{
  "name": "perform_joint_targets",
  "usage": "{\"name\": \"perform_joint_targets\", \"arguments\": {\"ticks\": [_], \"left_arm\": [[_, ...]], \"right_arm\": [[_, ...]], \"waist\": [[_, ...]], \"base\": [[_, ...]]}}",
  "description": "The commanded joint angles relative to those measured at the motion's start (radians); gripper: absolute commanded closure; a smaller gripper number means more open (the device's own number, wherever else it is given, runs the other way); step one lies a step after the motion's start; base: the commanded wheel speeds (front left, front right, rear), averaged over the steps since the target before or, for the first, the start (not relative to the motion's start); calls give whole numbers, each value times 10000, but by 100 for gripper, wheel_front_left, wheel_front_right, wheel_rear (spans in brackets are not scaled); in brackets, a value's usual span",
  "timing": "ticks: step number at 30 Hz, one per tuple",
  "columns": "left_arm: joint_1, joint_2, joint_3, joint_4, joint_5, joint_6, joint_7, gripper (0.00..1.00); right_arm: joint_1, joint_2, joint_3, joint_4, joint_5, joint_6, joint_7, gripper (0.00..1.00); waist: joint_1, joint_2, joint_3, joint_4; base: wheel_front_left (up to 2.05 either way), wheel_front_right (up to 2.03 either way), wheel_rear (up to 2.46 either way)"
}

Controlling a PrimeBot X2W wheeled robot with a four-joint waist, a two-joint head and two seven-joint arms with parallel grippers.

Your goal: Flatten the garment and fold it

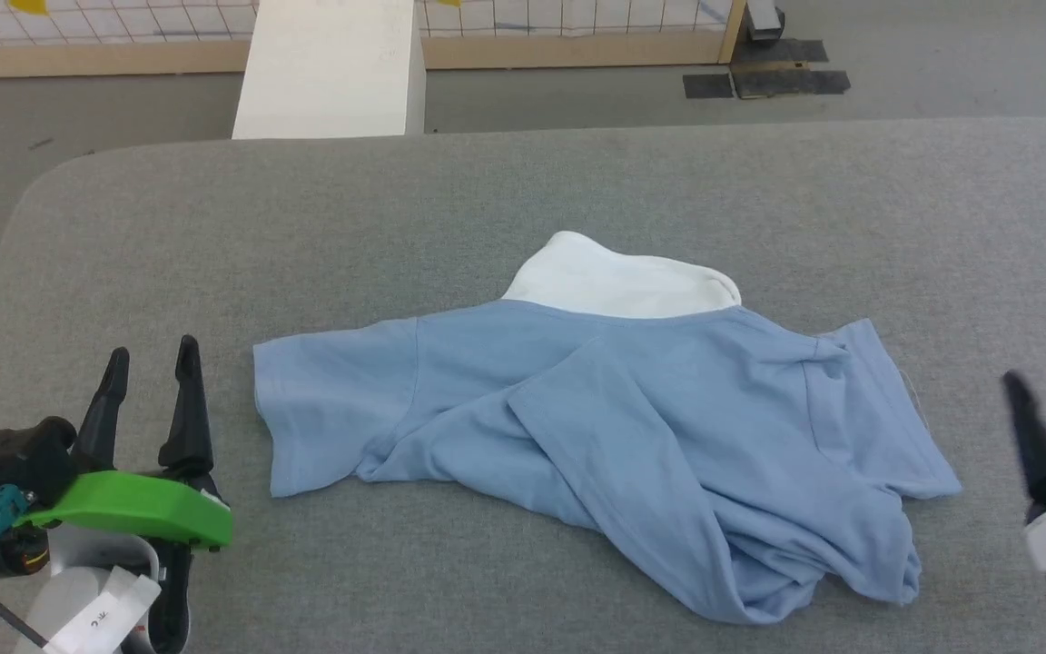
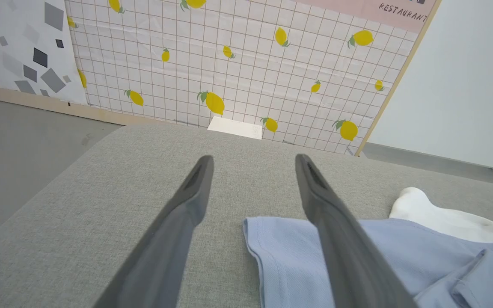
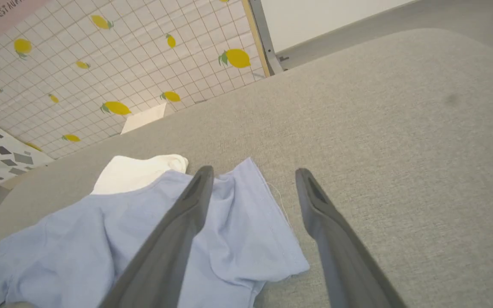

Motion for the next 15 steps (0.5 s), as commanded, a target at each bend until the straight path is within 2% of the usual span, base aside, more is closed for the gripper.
{"name": "perform_joint_targets", "arguments": {"ticks": [1, 4, 9, 11, 12, 15], "left_arm": [[197, 10, -11, -20, -133, 88, 78, 0], [151, 7, -122, 87, -111, 260, 493, 0], [-1036, 230, -676, 568, -88, 232, 2119, 0], [-1770, 457, -1031, 1003, -7, 141, 3164, 0], [-2546, 683, -1368, 1589, 73, 93, 4358, 0], [-3598, 875, -1705, 2385, 18, 15, 5949, 0]], "right_arm": [[-215, 15, -166, 9, -118, -13, -341, 0], [-421, 15, -361, 124, -319, -13, -679, 0], [-652, 15, -462, 319, -567, -13, -730, 0], [-756, 16, -407, 347, -675, -13, -702, 0], [-891, 16, -345, 356, -715, -13, -733, 0], [-1057, 16, -157, 350, -833, -13, -663, 0]], "waist": [[0, 39, -20, -24], [0, 39, 14, -27], [0, 39, 310, 113], [0, 39, 491, 134], [0, 39, 672, 129], [0, 39, 961, 52]], "base": [[0, 0, 0], [0, 0, 0], [0, 0, 0], [0, 0, 0], [0, 0, 0], [0, 0, 0]]}}
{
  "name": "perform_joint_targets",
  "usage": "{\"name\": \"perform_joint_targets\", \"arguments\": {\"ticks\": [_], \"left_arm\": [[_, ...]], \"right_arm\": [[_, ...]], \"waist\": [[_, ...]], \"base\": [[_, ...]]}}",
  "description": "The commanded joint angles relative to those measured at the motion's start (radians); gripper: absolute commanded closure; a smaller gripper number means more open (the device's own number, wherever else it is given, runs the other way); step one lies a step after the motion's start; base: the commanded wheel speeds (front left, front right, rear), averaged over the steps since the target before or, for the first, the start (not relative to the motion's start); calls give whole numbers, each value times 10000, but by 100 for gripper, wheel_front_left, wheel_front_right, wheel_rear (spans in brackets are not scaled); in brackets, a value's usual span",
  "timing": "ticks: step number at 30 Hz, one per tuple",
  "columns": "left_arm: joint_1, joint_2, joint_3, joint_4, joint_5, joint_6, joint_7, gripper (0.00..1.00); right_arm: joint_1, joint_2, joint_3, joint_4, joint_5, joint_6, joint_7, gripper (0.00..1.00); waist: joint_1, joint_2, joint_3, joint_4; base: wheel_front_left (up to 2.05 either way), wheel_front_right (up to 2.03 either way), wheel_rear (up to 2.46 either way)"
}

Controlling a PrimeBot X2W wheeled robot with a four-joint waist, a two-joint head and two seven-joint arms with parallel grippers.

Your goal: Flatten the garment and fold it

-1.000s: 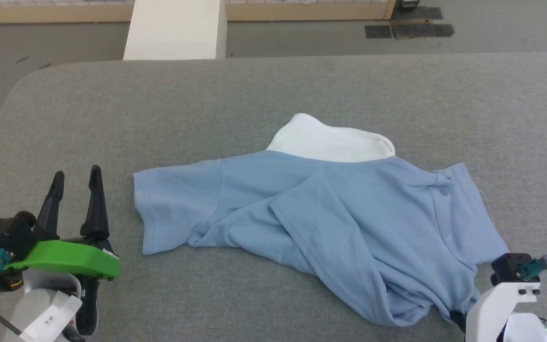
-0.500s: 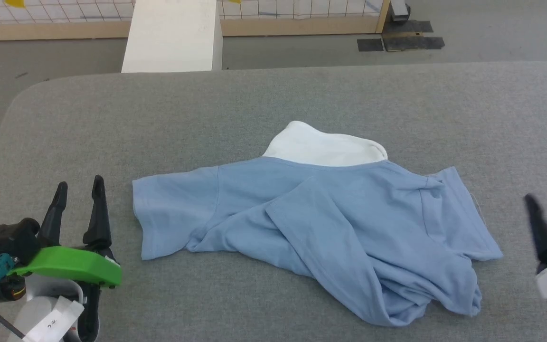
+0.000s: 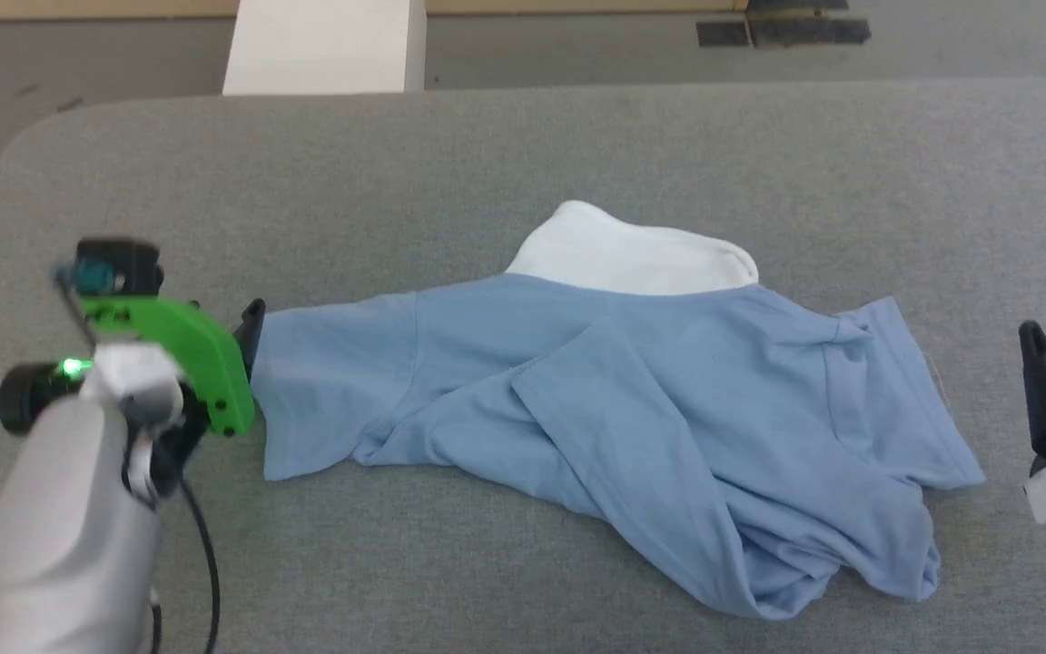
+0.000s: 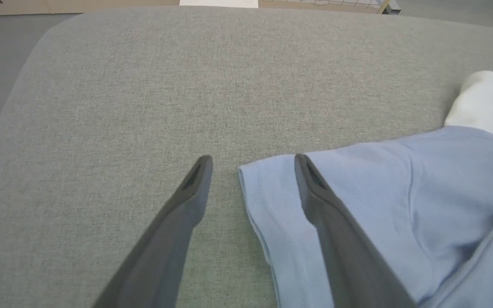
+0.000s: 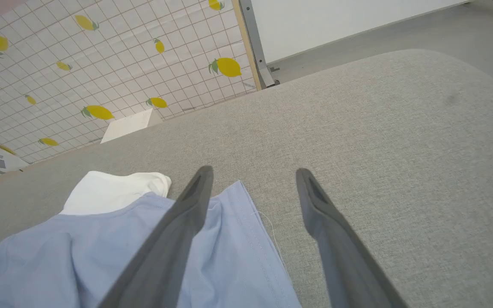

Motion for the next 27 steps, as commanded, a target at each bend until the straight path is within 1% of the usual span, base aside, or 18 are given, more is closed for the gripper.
{"name": "perform_joint_targets", "arguments": {"ticks": [1, 4, 8, 12, 15, 16, 17, 18, 19, 23, 27], "left_arm": [[-464, 114, -165, 289, -15, -98, 570, 0], [-1253, 214, -514, 868, -107, -280, 1827, 0], [-1967, 304, -996, 1465, -87, -440, 3075, 0], [-2112, 278, -1471, 2103, -170, -528, 4440, 0], [-1991, 231, -1745, 2236, -296, -607, 4967, 0], [-1905, 187, -1789, 2270, -441, -636, 5131, 18], [-1868, 173, -1804, 2236, -519, -654, 5125, 54], [-1839, 175, -1823, 2164, -575, -675, 4999, 98], [-1791, 154, -1821, 2159, -669, -688, 4970, 100], [-1746, 58, -1527, 1924, -1155, -719, 4436, 100], [-1762, 75, -1021, 1378, -1695, -733, 3837, 100]], "right_arm": [[-210, 0, 71, -2, -98, -13, 25, 0], [-328, 0, 158, -75, -204, -13, 96, 0], [-436, 1, 230, -166, -272, -13, 156, 0], [-510, 1, 328, -172, -272, -13, 130, 0], [-548, 1, 384, -143, -265, -13, 78, 0], [-562, 1, 407, -122, -265, -13, 58, 0], [-571, 1, 417, -109, -265, -13, 41, 0], [-584, 1, 423, -91, -258, -13, 12, 0], [-583, 1, 436, -64, -252, -13, 4, 0], [-578, 1, 450, 12, -313, -13, -13, 0], [-668, 1, 536, -59, -815, -13, 323, 0]], "waist": [[0, 39, 361, -74], [0, 39, 716, -158], [0, 39, 1143, -242], [0, 39, 1368, -345], [0, 39, 1455, -389], [0, 39, 1472, -405], [0, 39, 1491, -408], [0, 39, 1511, -406], [0, 39, 1508, -397], [0, 39, 1487, -335], [0, 39, 1439, -283]], "base": [[0, 0, 0], [0, 0, 0], [0, 0, 0], [0, 0, 0], [0, 0, 0], [0, 0, 0], [0, 0, 0], [0, 0, 0], [0, 0, 0], [0, 0, 0], [0, 0, 0]]}}
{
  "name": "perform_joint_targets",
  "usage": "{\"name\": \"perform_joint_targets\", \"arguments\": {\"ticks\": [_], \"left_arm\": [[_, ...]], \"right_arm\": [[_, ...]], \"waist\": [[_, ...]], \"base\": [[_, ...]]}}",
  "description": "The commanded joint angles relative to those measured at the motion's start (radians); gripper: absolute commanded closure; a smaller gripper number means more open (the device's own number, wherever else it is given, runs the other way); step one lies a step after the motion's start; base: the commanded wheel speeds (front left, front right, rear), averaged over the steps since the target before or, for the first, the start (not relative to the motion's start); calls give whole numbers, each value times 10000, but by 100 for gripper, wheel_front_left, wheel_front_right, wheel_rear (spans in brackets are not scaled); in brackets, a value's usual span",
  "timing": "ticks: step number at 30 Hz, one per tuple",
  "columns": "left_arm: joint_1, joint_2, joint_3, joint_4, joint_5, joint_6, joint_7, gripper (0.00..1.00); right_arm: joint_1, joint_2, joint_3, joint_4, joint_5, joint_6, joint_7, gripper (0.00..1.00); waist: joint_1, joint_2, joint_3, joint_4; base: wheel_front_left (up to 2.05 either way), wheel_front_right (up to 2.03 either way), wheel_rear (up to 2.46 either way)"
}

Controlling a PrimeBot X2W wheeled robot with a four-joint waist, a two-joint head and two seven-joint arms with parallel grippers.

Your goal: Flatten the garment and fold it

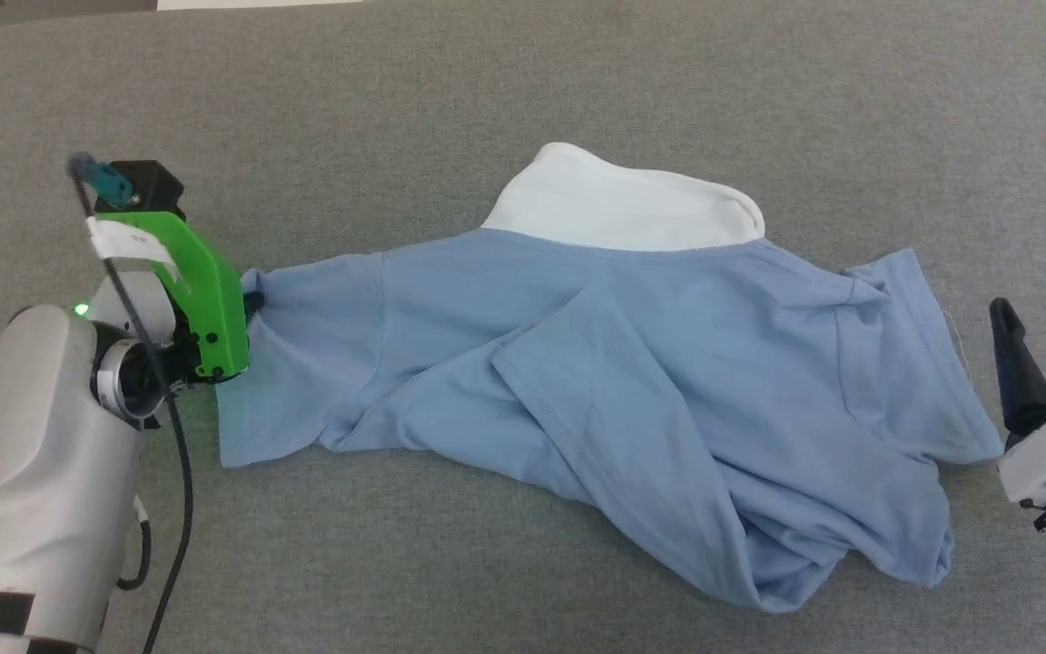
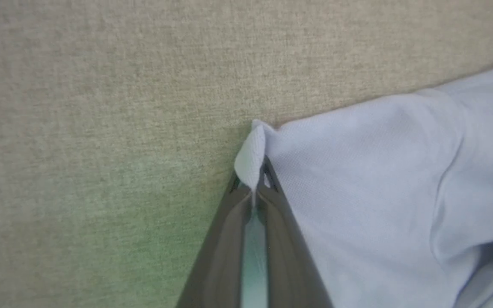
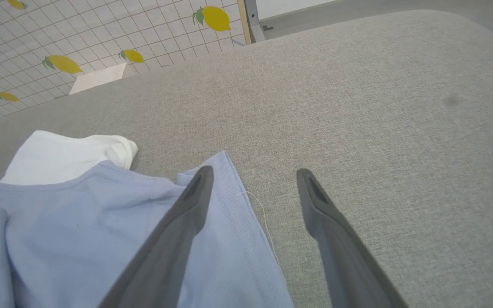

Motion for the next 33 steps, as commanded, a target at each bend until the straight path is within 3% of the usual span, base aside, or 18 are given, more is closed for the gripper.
{"name": "perform_joint_targets", "arguments": {"ticks": [1, 5, 13, 16, 29, 30, 31, 32, 33], "left_arm": [[357, -215, 51, -159, -286, -44, -170, 100], [601, 74, 388, -1250, -507, -48, -534, 100], [1627, 455, 1095, -3481, -893, 417, -737, 100], [1936, 489, 1254, -4209, -1015, 562, -753, 100], [2519, 592, 1554, -5389, -1236, 878, -771, 100], [2552, 576, 1548, -5376, -1244, 891, -783, 100], [2575, 565, 1545, -5363, -1253, 899, -792, 100], [2596, 550, 1543, -5348, -1250, 906, -825, 100], [2614, 534, 1538, -5322, -1249, 911, -852, 100]], "right_arm": [[-271, -1, 87, -84, -304, -13, 255, 0], [-713, -167, 412, -206, -1245, -13, 1569, 0], [-2389, -1888, 2008, 846, -1731, -13, 4658, 0], [-2979, -2238, 2305, 1187, -1826, -13, 5204, 0], [-3384, -2448, 4097, 2476, -1479, -13, 6996, 0], [-3362, -2444, 4062, 2512, -1419, -13, 7187, 51], [-3360, -2450, 4041, 2499, -1386, -13, 7255, 91], [-3366, -2449, 3939, 2463, -1353, -13, 7280, 100], [-3365, -2455, 3856, 2435, -1340, -13, 7307, 100]], "waist": [[0, 39, -12, 23], [0, 39, 71, 79], [0, 39, 579, 230], [0, 39, 840, 358], [0, 39, 1382, 597], [0, 39, 1359, 601], [0, 39, 1334, 598], [0, 39, 1296, 601], [0, 39, 1247, 600]], "base": [[0, 0, 0], [0, 0, 0], [0, 0, 0], [0, 0, 0], [0, 0, 0], [0, 0, 0], [0, 0, 0], [0, 0, 0], [0, 0, 0]]}}
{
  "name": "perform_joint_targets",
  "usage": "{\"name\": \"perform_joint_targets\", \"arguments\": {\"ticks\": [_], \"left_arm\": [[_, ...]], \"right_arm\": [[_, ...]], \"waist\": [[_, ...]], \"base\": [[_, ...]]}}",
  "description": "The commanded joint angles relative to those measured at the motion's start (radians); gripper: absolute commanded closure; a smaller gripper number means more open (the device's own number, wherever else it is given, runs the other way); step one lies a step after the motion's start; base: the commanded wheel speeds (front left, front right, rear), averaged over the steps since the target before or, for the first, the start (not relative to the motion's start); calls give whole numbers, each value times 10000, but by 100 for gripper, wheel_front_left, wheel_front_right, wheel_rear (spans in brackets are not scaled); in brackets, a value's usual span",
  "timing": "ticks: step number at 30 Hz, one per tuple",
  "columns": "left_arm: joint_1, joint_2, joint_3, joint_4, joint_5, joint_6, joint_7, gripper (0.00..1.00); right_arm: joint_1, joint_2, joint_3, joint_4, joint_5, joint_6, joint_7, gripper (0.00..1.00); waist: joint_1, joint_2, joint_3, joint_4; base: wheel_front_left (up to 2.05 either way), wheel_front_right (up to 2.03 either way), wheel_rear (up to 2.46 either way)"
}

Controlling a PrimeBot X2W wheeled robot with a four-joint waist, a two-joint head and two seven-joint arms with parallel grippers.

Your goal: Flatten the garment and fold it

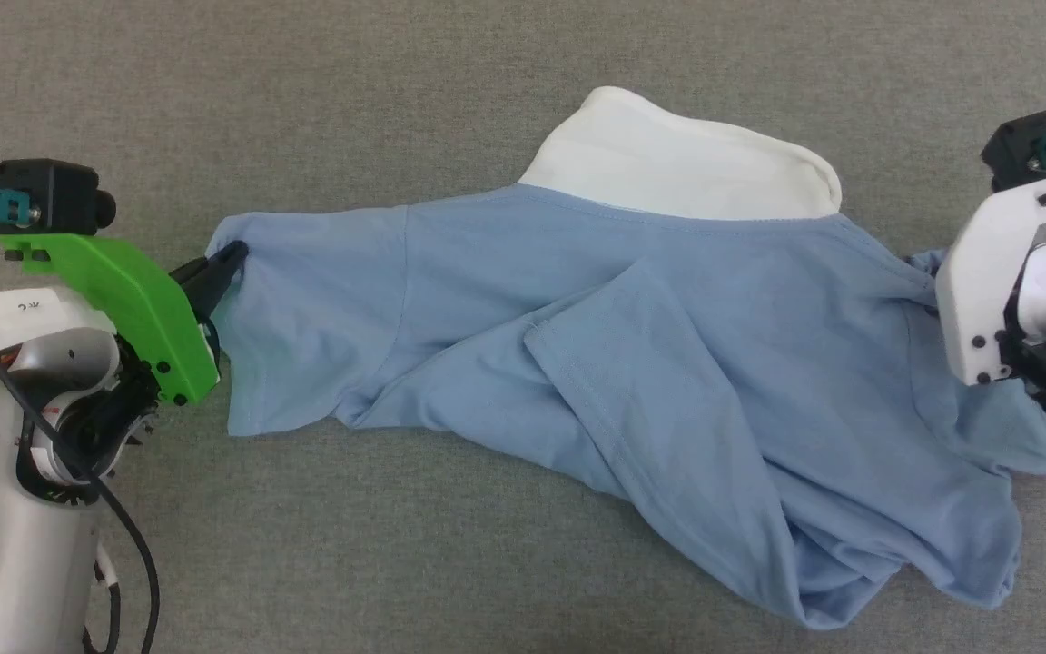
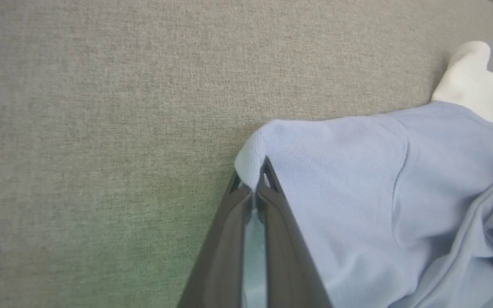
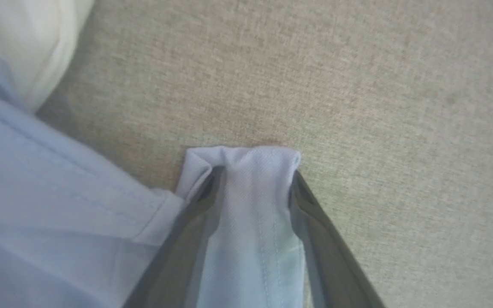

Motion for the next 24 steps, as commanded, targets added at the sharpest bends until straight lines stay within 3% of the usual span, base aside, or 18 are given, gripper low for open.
{"name": "perform_joint_targets", "arguments": {"ticks": [1, 6, 14, 24], "left_arm": [[143, -6, 23, 15, 16, 37, -109, 100], [106, -227, 99, 157, -83, -49, -553, 100], [-668, -566, 252, 344, 5, -55, -1395, 100], [-2310, -831, 518, 631, 451, 325, -2388, 100]], "right_arm": [[475, 147, 64, 363, 60, -7, 204, 100], [279, 292, -575, -50, 235, -7, -699, 100], [-513, -7, -1105, -509, 1010, -7, -2060, 100], [-2112, -75, -1797, -560, 2597, -7, -3039, 100]], "waist": [[-1, 39, -115, -8], [-1, 39, -622, -63], [-1, 39, -2189, -269], [-1, 39, -4066, -520]], "base": [[0, 0, 0], [0, 0, 0], [0, 0, 0], [0, 0, 0]]}}
